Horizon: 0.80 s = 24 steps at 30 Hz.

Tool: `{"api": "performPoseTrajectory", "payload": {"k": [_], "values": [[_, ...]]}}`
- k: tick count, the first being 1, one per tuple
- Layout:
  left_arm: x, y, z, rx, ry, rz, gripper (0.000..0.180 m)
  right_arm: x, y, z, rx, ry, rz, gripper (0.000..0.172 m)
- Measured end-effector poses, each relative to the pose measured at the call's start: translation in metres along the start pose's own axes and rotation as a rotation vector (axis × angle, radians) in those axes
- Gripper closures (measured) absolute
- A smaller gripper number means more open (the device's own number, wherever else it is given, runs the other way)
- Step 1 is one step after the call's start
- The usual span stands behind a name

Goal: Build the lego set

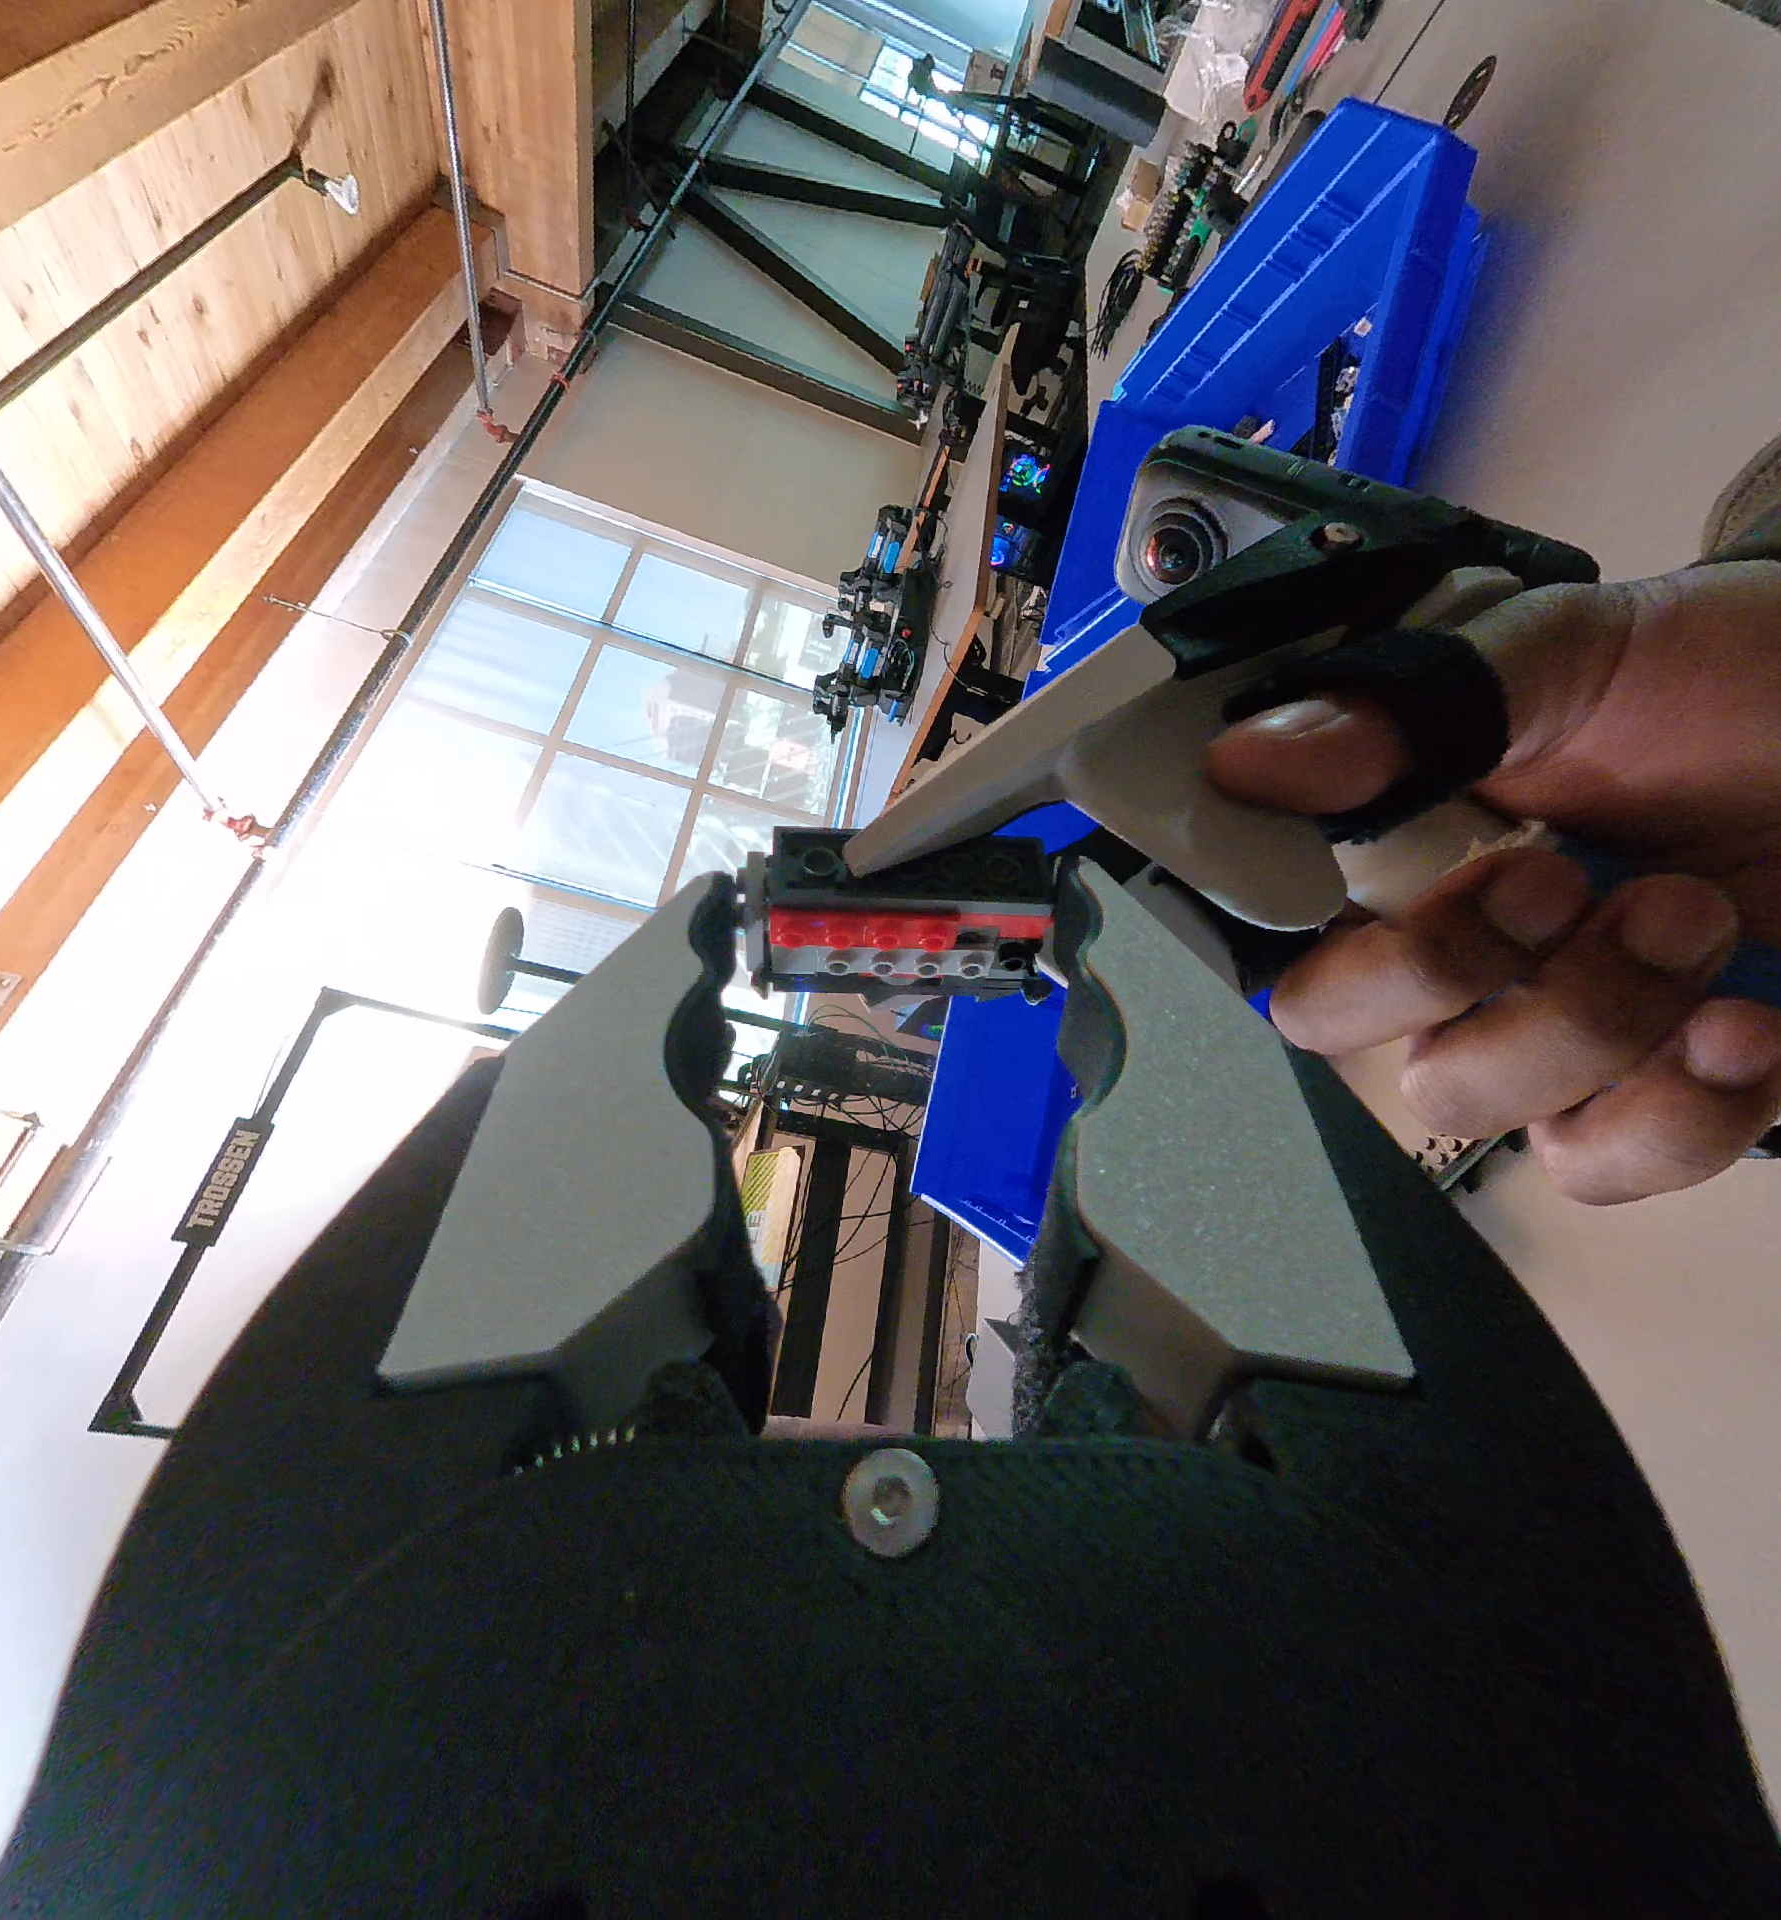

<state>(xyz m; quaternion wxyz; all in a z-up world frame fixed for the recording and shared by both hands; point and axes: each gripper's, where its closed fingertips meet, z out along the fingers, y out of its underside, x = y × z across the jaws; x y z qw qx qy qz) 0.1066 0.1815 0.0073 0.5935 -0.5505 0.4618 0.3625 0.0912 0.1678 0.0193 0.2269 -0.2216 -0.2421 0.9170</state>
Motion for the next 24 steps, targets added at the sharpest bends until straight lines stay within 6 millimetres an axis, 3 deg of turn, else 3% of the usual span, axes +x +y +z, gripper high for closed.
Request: {"api": "performPoseTrajectory", "payload": {"k": [24], "values": [[0.003,0.007,-0.007,-0.024,0.042,-0.004,0.12,0.002,0.015,0.001,-0.119,-0.006,-0.038,0.135]]}}
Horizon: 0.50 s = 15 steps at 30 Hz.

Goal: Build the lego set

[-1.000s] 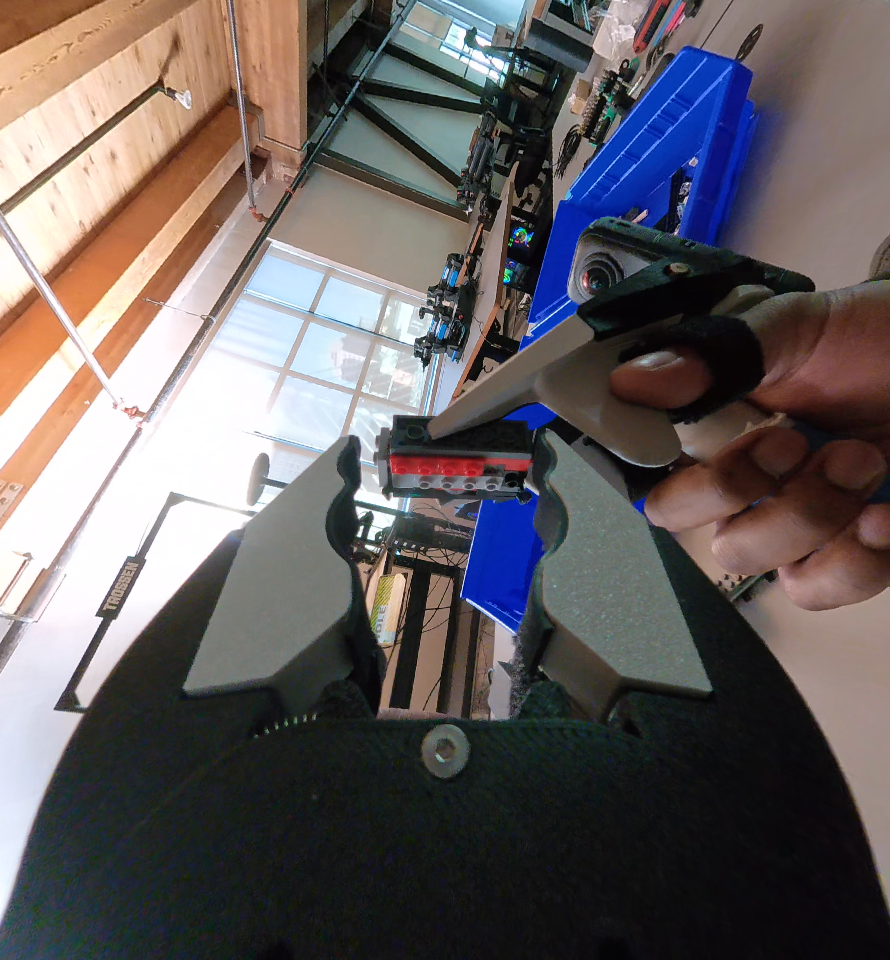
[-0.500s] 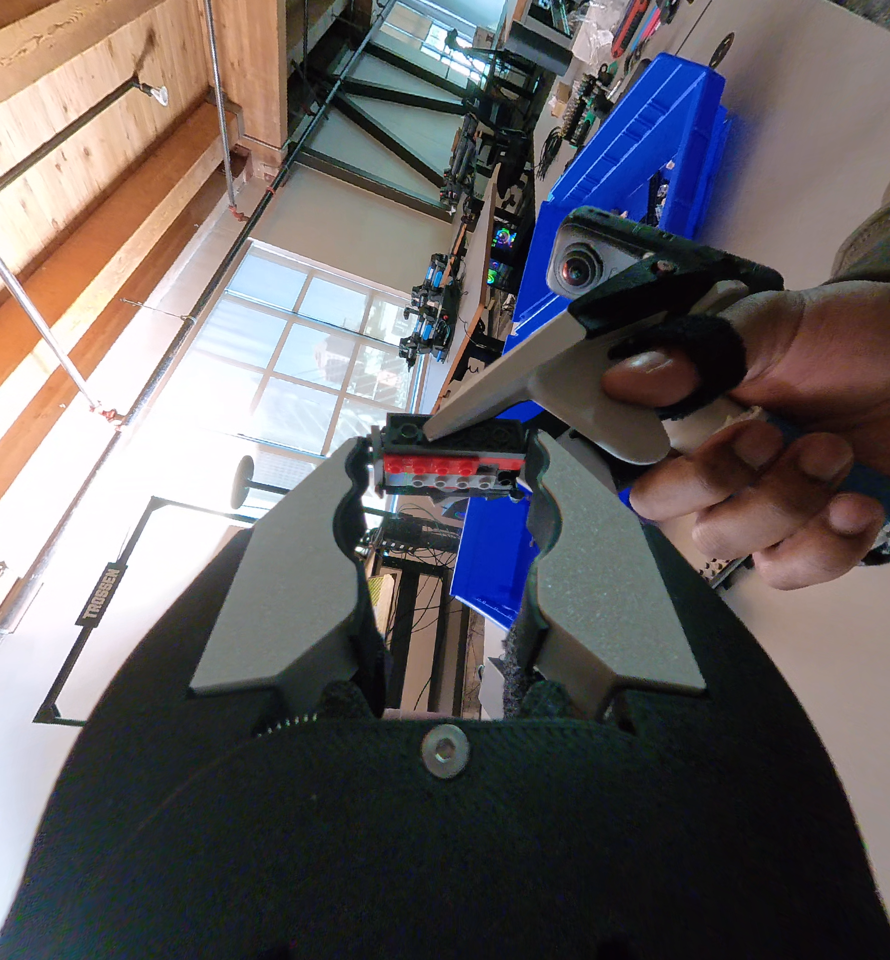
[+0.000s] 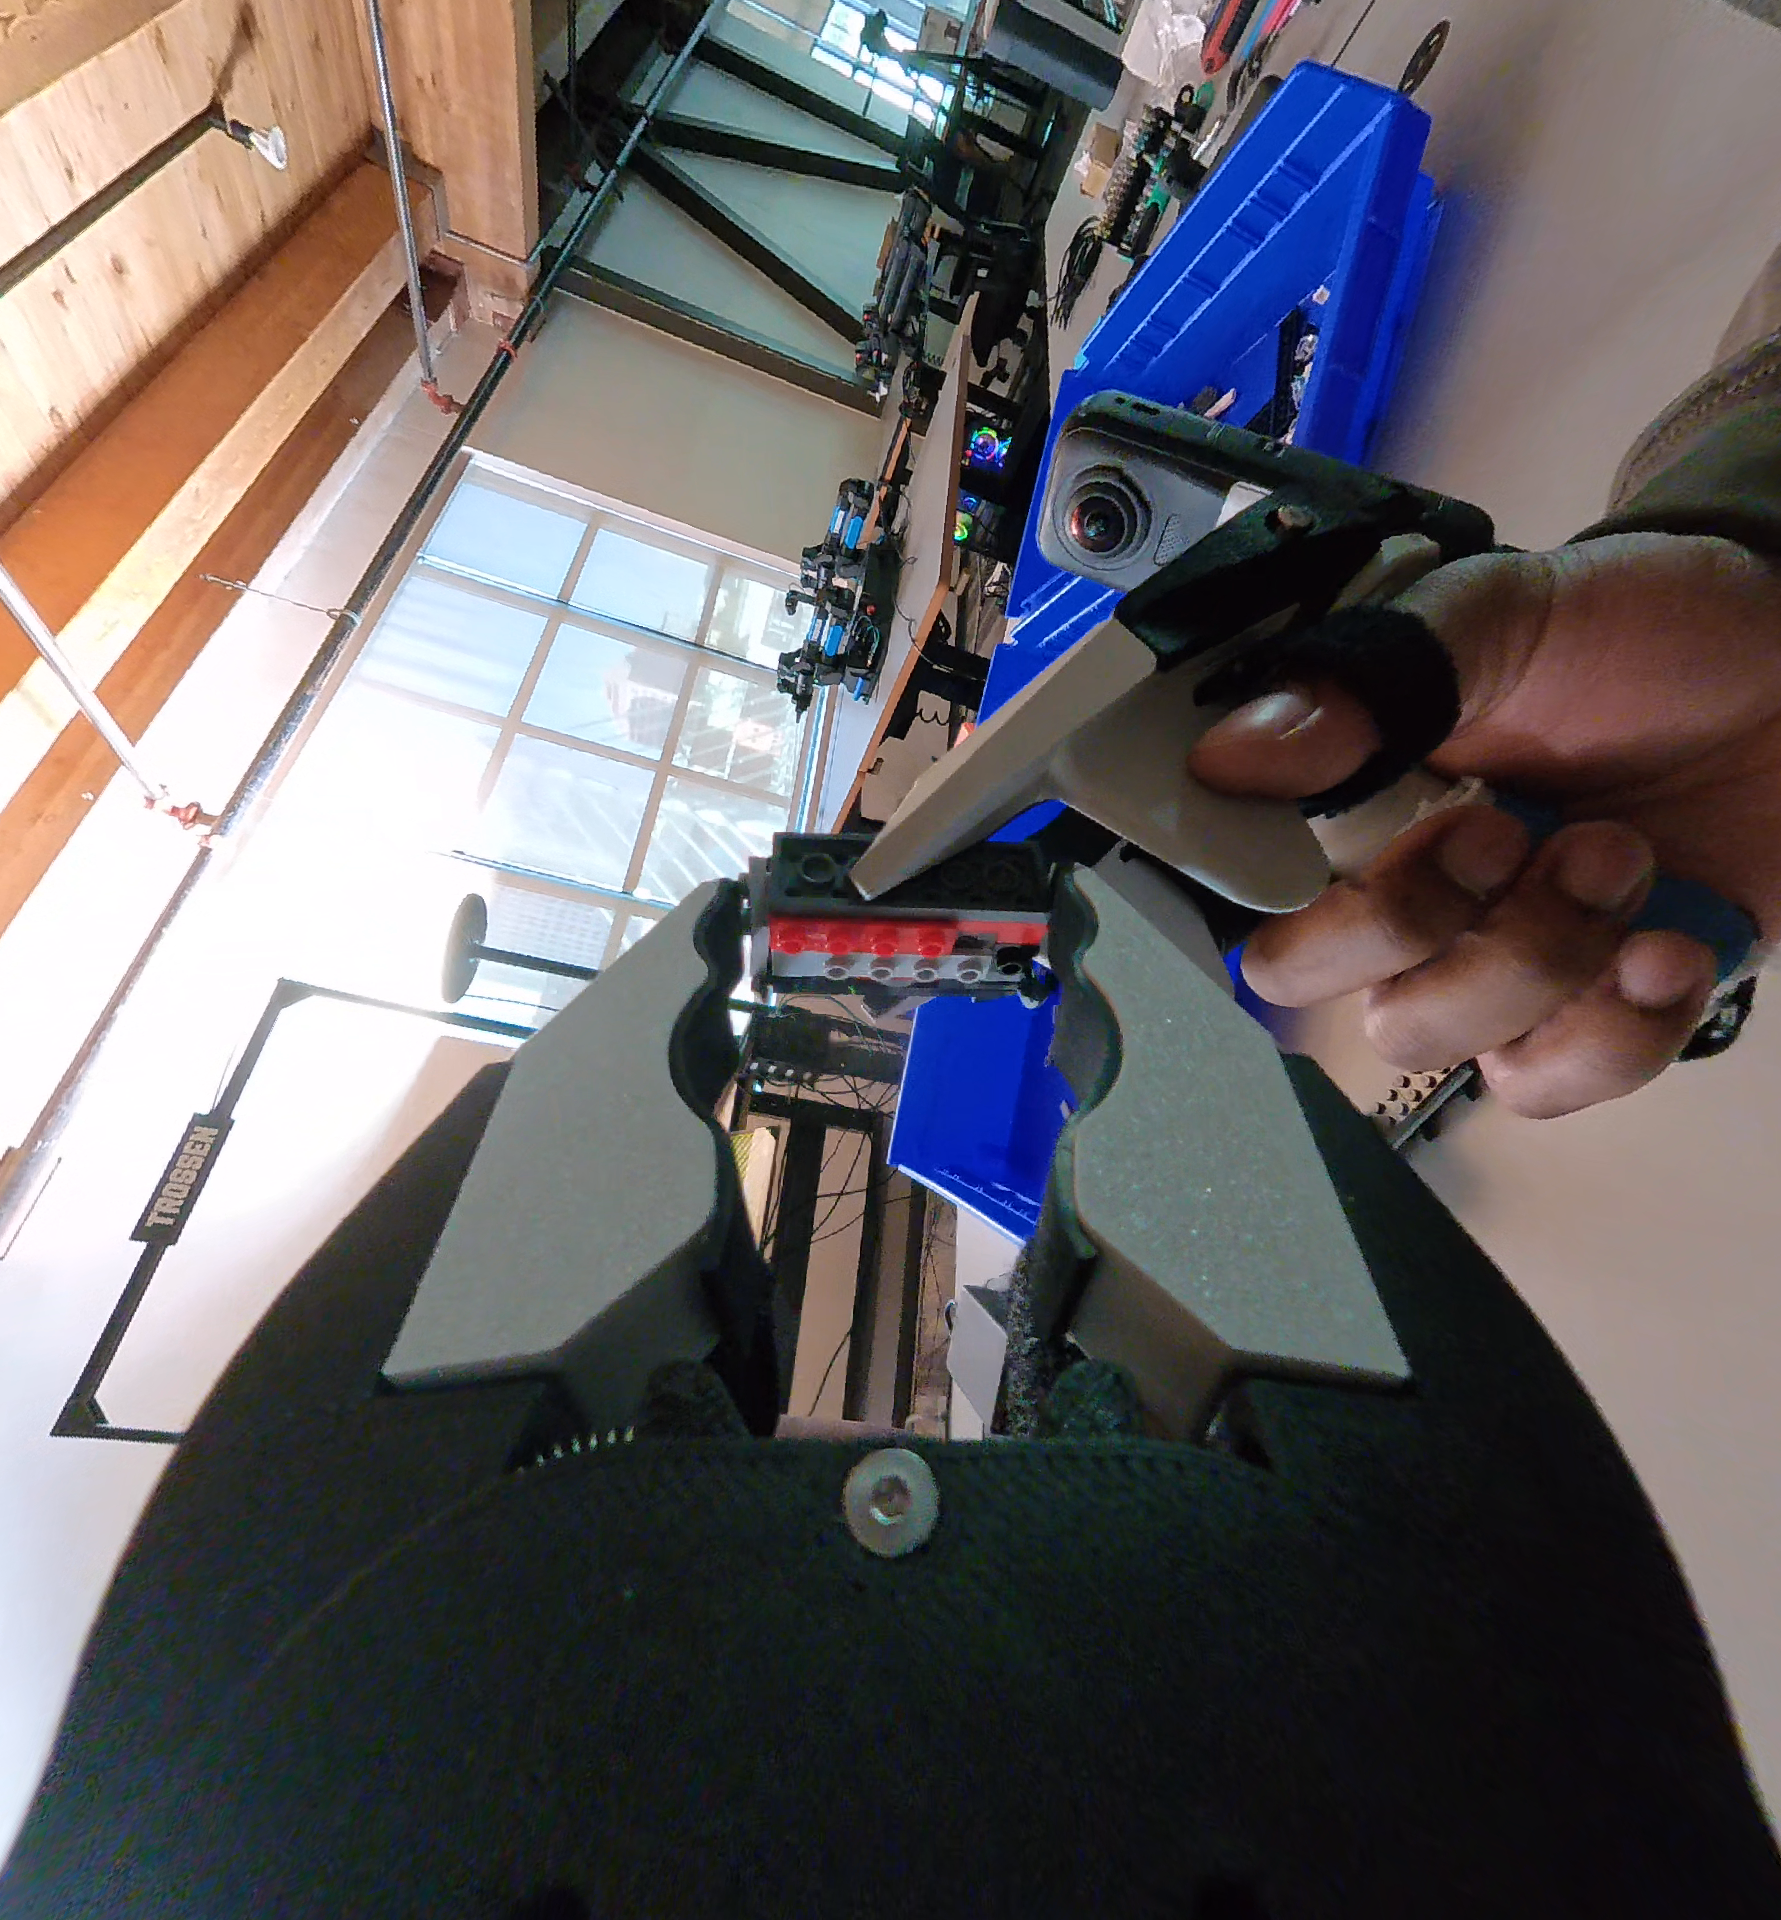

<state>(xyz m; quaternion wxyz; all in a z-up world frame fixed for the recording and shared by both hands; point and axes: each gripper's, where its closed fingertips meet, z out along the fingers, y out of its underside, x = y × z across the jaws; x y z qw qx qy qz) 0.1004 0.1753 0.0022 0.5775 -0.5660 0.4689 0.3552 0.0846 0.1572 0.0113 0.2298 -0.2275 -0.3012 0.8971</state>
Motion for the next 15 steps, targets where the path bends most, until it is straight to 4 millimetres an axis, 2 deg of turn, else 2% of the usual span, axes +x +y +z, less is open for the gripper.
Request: {"api": "performPoseTrajectory", "payload": {"k": [7,13,15], "values": [[0.0019,0.0028,-0.0009,-0.009,0.014,0.0,0.121,-0.0005,0.0062,-0.0005,-0.015,-0.006,0.01,0.135],[0.0013,0.0043,-0.0017,0.016,-0.048,-0.034,0.118,-0.0021,0.0072,0.0005,-0.002,-0.028,0.088,0.135],[-0.0009,0.0048,-0.0028,0.022,-0.085,-0.052,0.109,0.0008,0.0085,0.0011,-0.001,-0.02,0.108,0.135]]}}
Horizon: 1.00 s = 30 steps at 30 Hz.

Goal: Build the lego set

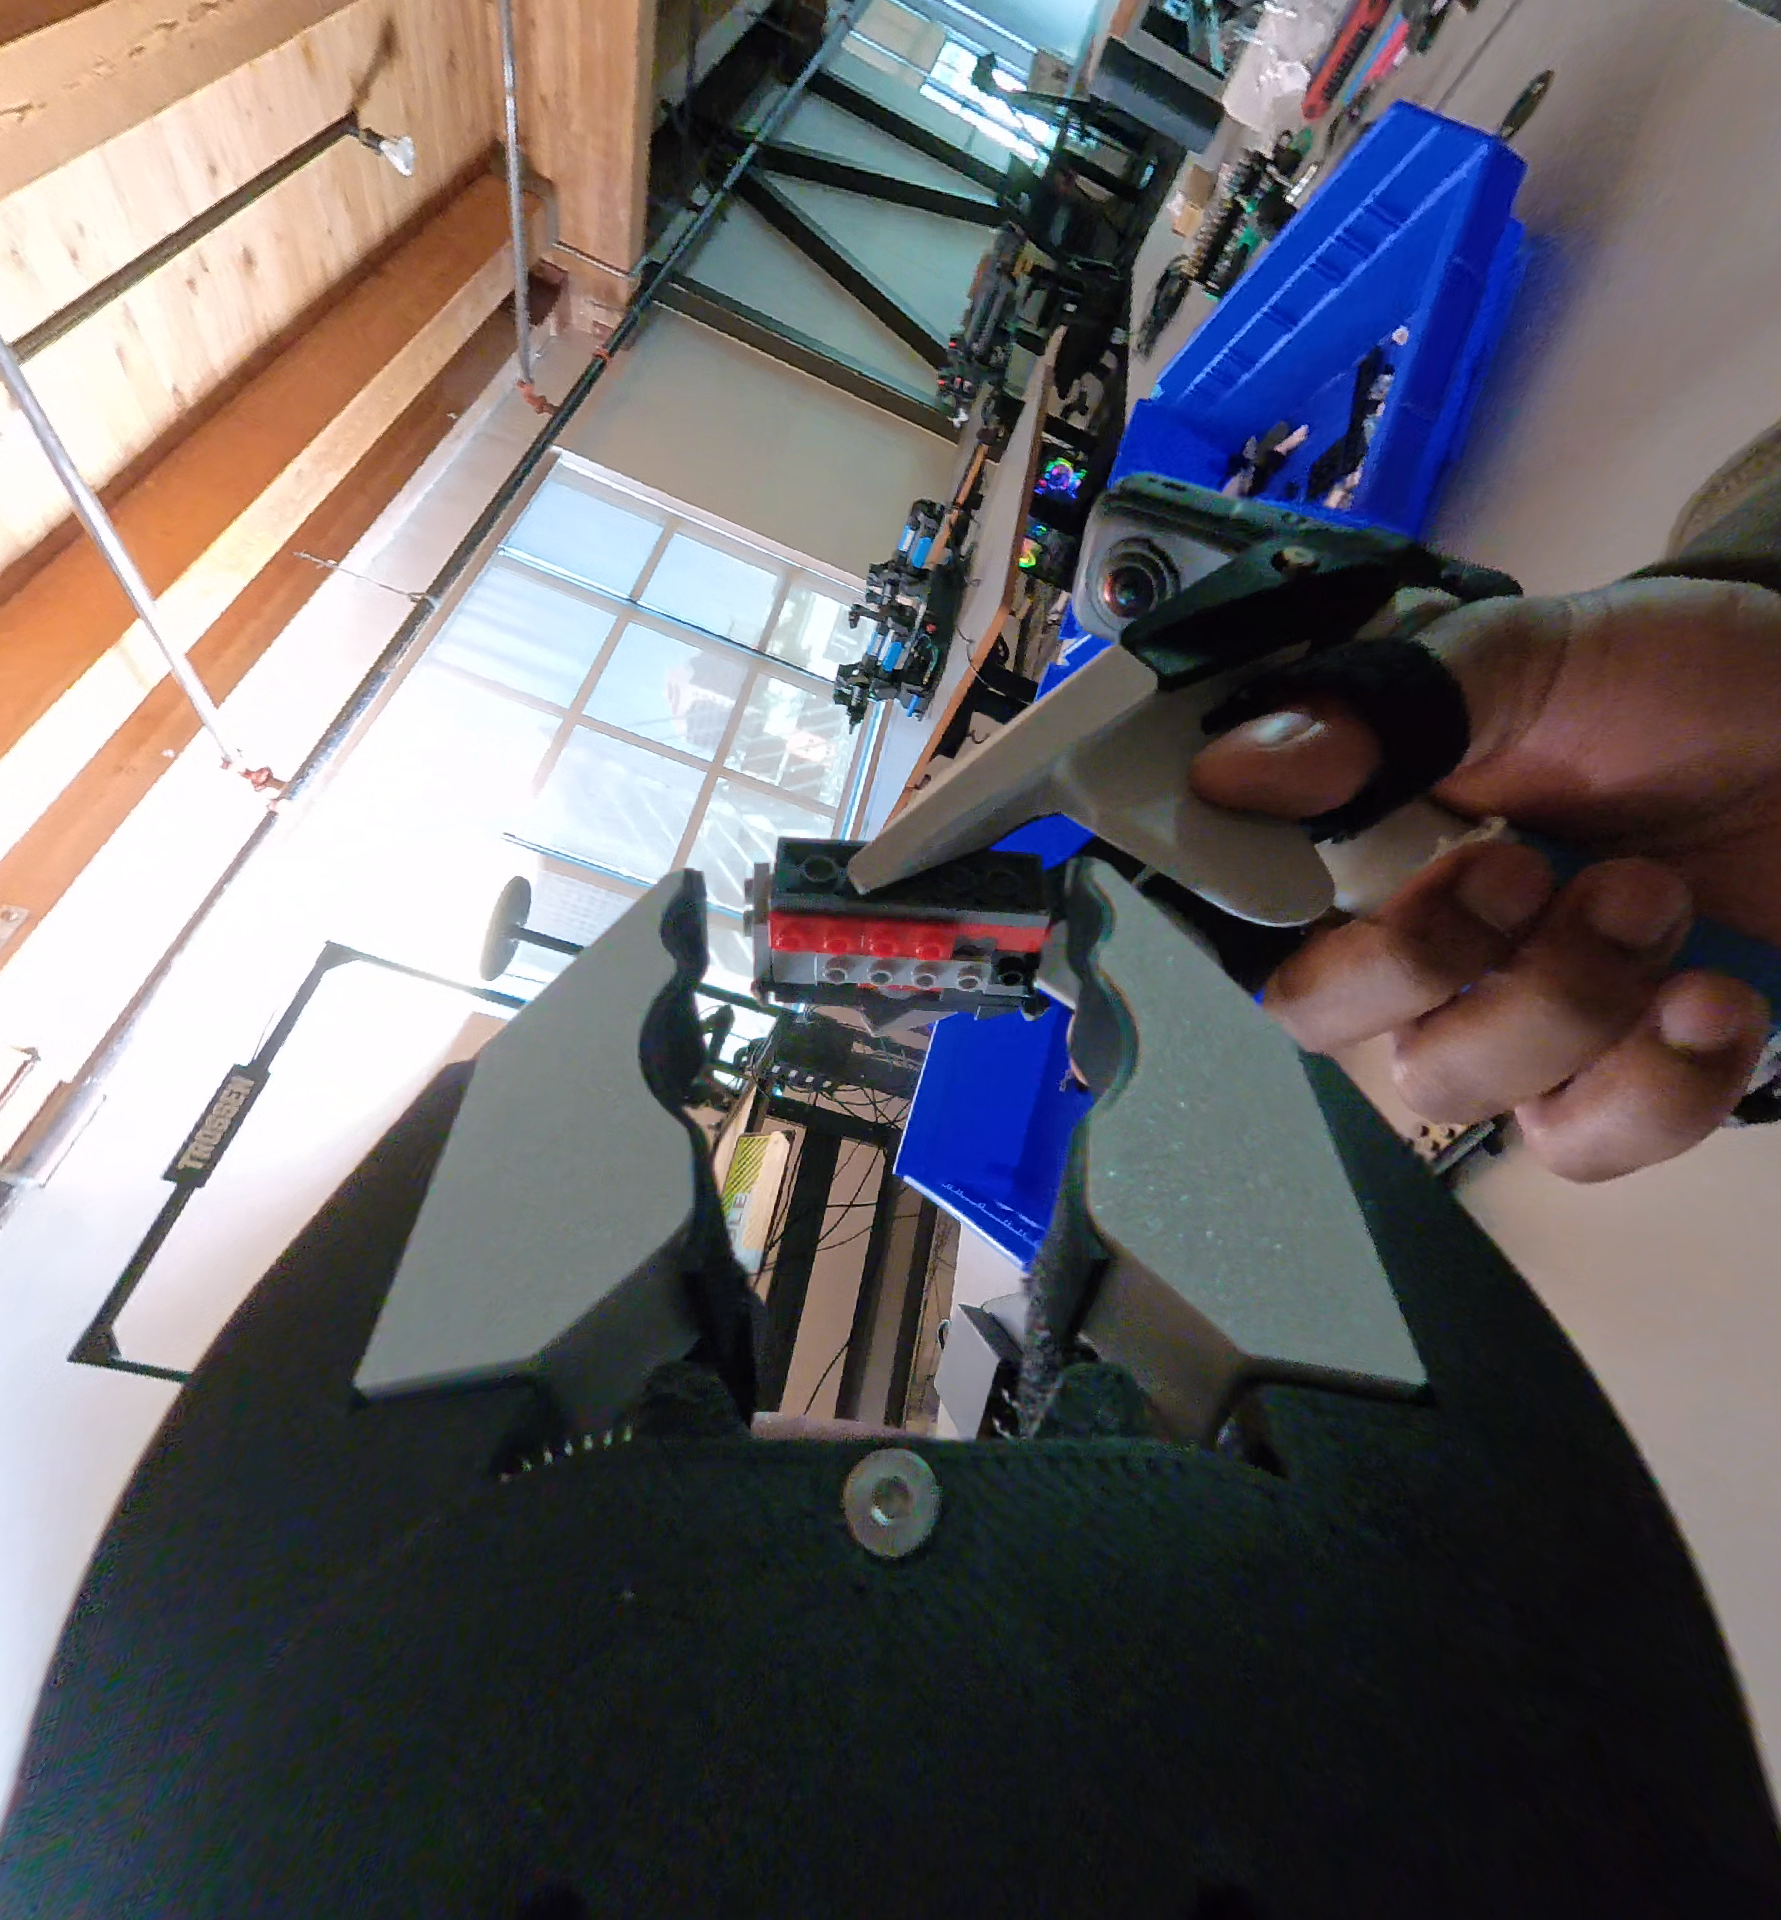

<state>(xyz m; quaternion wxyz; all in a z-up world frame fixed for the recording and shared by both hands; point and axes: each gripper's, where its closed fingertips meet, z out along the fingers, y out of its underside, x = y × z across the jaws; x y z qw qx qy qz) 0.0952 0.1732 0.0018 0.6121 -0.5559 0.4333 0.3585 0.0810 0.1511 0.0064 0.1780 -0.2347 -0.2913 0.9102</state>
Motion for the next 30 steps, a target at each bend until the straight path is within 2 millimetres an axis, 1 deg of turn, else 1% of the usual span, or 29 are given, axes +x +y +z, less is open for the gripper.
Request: {"api": "performPoseTrajectory", "payload": {"k": [1,3,5,7,9,11,12,13,15,17,19,22,25,30], "values": [[-0.001,0.0,-0.001,0.003,-0.014,-0.025,0.104,0.001,0.001,0.0,0.003,0.001,0.006,0.135],[-0.004,0.002,-0.005,0.012,-0.035,-0.124,0.102,0.003,-0.001,-0.002,0.011,-0.001,0.004,0.135],[-0.008,0.007,-0.012,0.033,-0.054,-0.304,0.102,0.008,-0.005,-0.004,0.023,0.002,-0.024,0.135],[-0.012,0.014,-0.019,0.054,-0.083,-0.551,0.106,0.014,-0.007,-0.007,0.016,0.027,-0.121,0.135],[-0.015,0.026,-0.023,0.057,-0.111,-0.877,0.114,0.018,-0.006,-0.007,-0.008,0.07,-0.255,0.134],[-0.009,0.035,-0.023,0.05,-0.104,-1.216,0.117,0.021,-0.004,-0.005,-0.033,0.113,-0.399,0.134],[-0.006,0.034,-0.023,0.069,-0.104,-1.344,0.12,0.022,-0.002,-0.004,-0.045,0.133,-0.472,0.135],[-0.004,0.031,-0.024,0.096,-0.102,-1.428,0.123,0.022,-0.001,-0.003,-0.056,0.15,-0.538,0.134],[0.002,0.025,-0.022,0.103,-0.105,-1.491,0.128,0.023,0.002,-0.001,-0.077,0.183,-0.639,0.134],[0.006,0.019,-0.021,0.089,-0.106,-1.48,0.129,0.025,0.006,0.0,-0.097,0.213,-0.707,0.135],[0.008,0.018,-0.02,0.058,-0.117,-1.461,0.136,0.027,0.011,0.001,-0.119,0.233,-0.755,0.134],[0.008,0.024,-0.023,0.029,-0.138,-1.46,0.144,0.032,0.014,0.0,-0.145,0.259,-0.825,0.135],[0.01,0.029,-0.024,0.017,-0.138,-1.481,0.151,0.032,0.019,0.002,-0.168,0.275,-0.88,0.135],[0.013,0.038,-0.023,0.009,-0.15,-1.51,0.155,0.034,0.026,0.003,-0.199,0.296,-0.956,0.134]]}}
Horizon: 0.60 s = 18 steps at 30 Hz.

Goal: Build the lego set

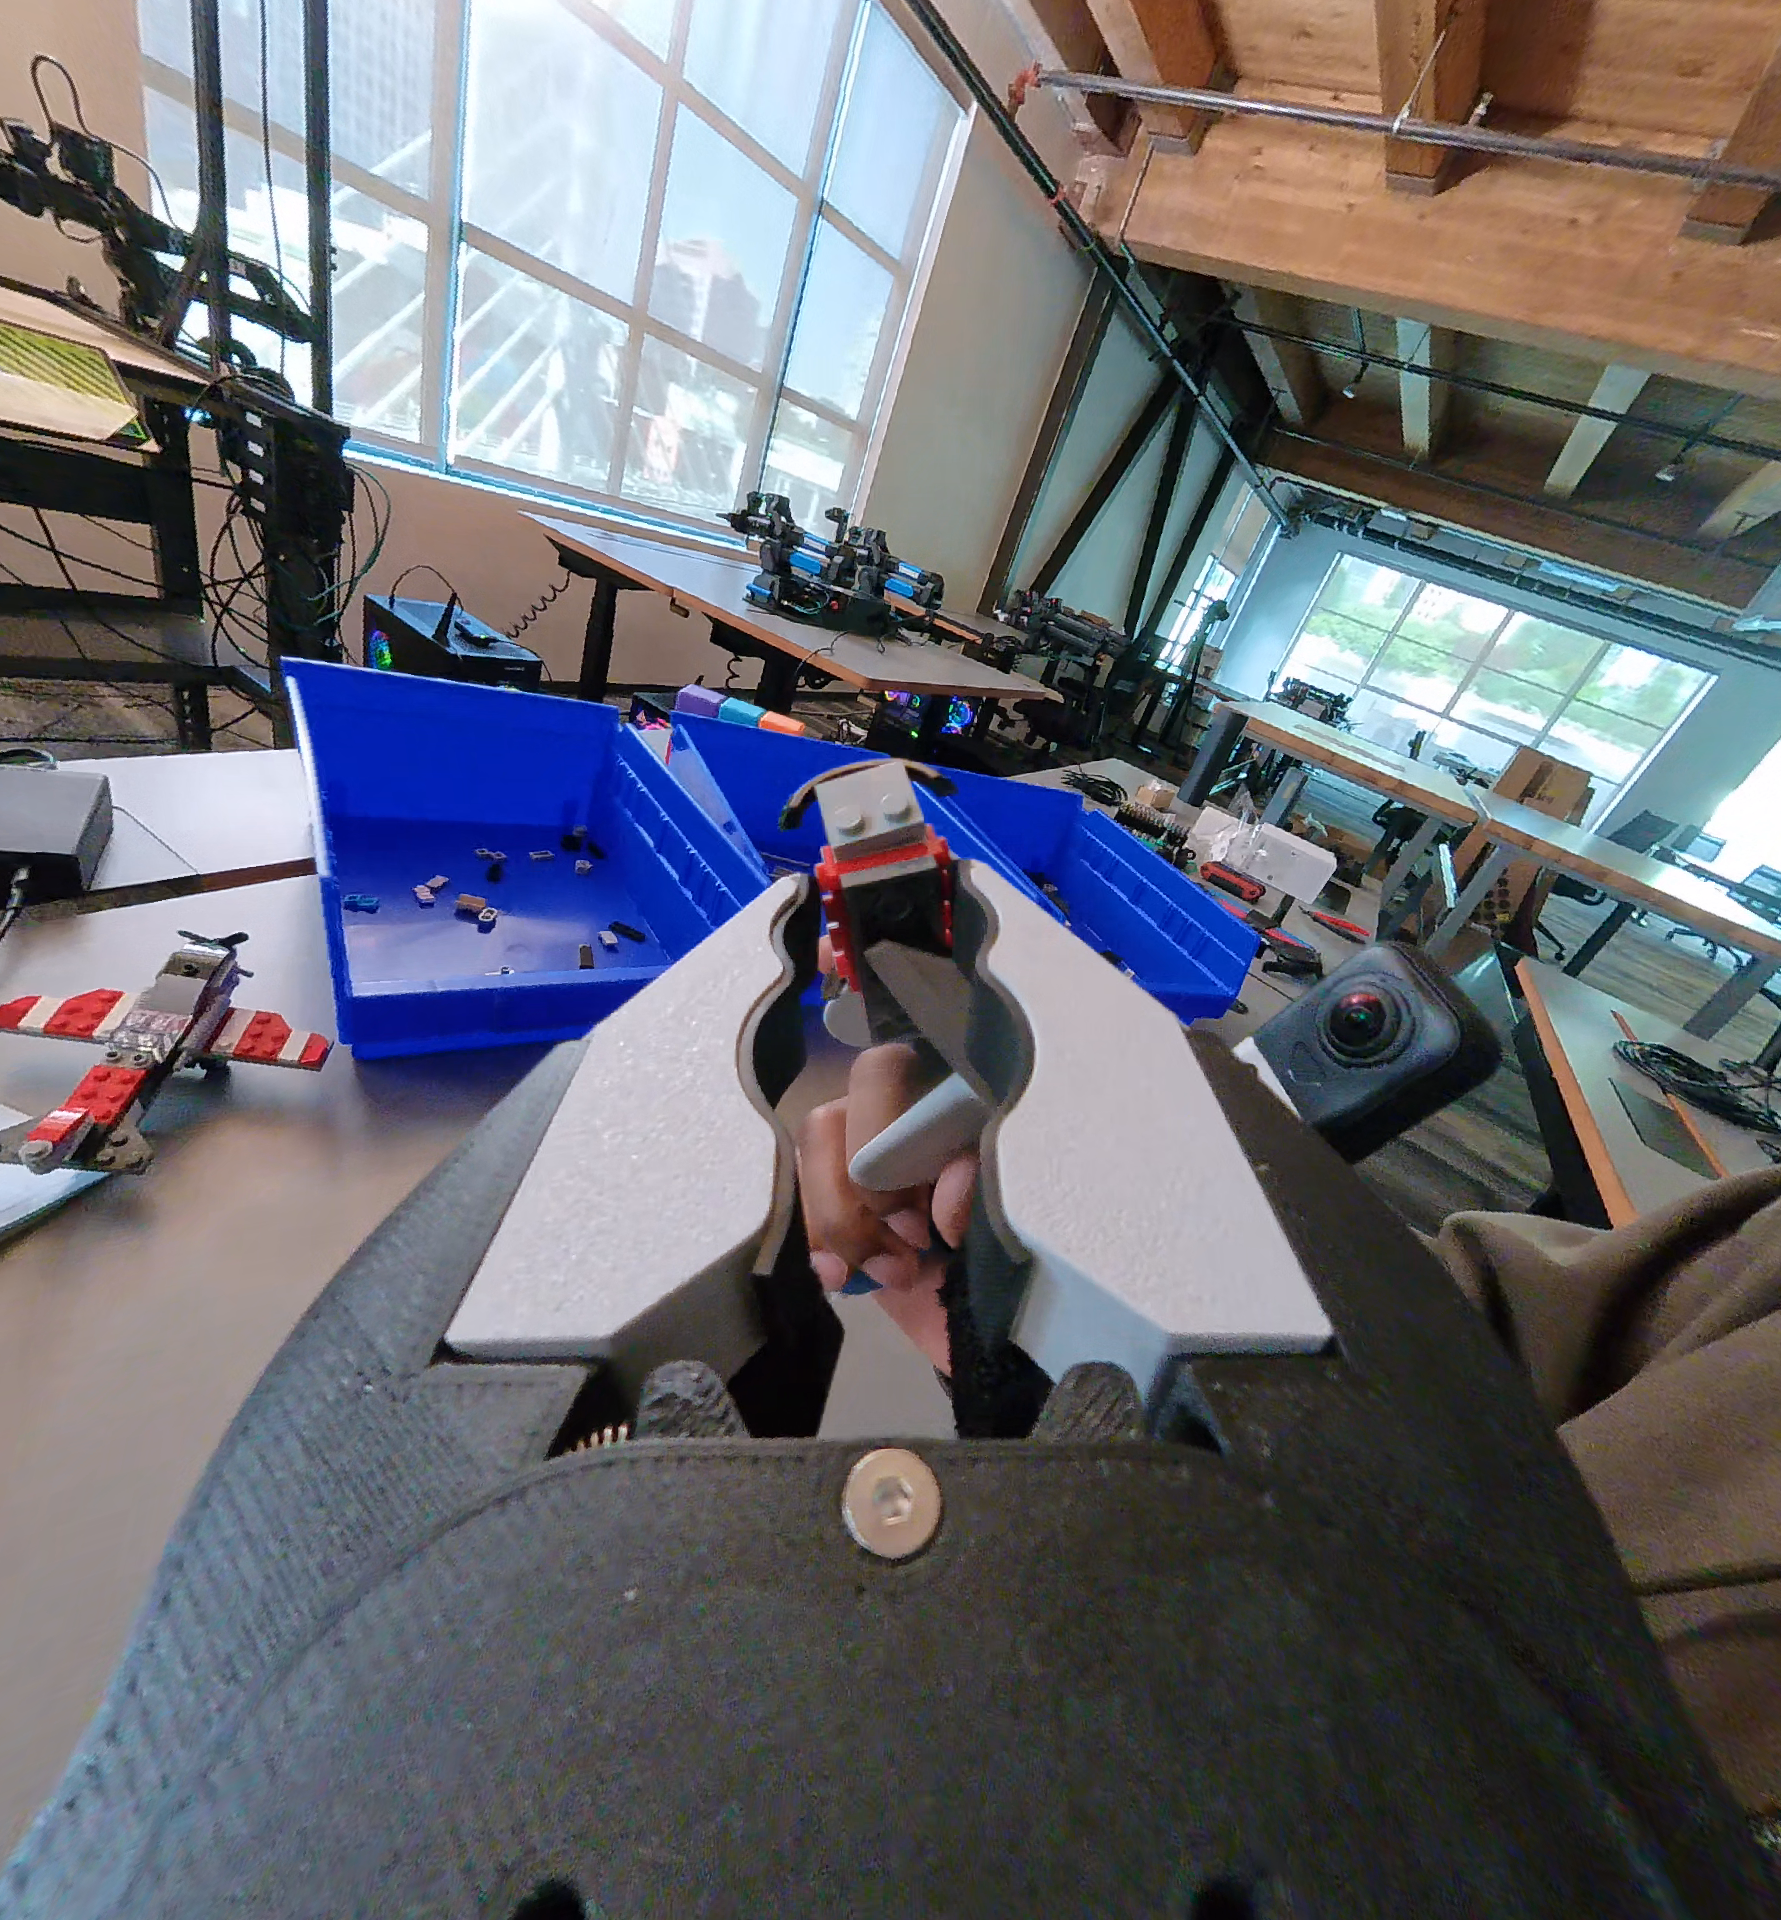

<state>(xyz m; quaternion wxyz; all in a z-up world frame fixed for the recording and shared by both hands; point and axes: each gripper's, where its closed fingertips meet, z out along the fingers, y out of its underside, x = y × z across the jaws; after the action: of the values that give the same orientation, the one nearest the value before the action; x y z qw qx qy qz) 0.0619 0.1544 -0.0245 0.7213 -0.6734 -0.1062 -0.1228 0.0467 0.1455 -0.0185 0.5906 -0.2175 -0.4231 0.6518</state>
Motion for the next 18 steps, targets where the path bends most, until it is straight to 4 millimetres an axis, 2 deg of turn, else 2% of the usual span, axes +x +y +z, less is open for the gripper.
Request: {"api": "performPoseTrajectory", "payload": {"k": [5,10,13,16,18], "values": [[-0.008,0.002,-0.001,0.015,0.017,-0.007,0.156,-0.003,0.008,-0.002,-0.034,-0.019,-0.027,0.134],[-0.02,-0.005,-0.01,0.035,0.091,-0.041,0.155,-0.019,0.015,-0.009,-0.051,-0.183,-0.031,0.11],[-0.018,-0.006,-0.019,0.002,0.235,-0.062,0.155,-0.022,0.016,-0.017,-0.066,-0.292,-0.054,0.103],[-0.021,-0.001,-0.029,-0.063,0.381,-0.104,0.155,-0.018,0.012,-0.02,-0.076,-0.35,-0.086,0.101],[-0.026,0.0,-0.034,-0.08,0.439,-0.109,0.155,-0.019,0.013,-0.02,-0.128,-0.415,-0.062,0.114]]}}
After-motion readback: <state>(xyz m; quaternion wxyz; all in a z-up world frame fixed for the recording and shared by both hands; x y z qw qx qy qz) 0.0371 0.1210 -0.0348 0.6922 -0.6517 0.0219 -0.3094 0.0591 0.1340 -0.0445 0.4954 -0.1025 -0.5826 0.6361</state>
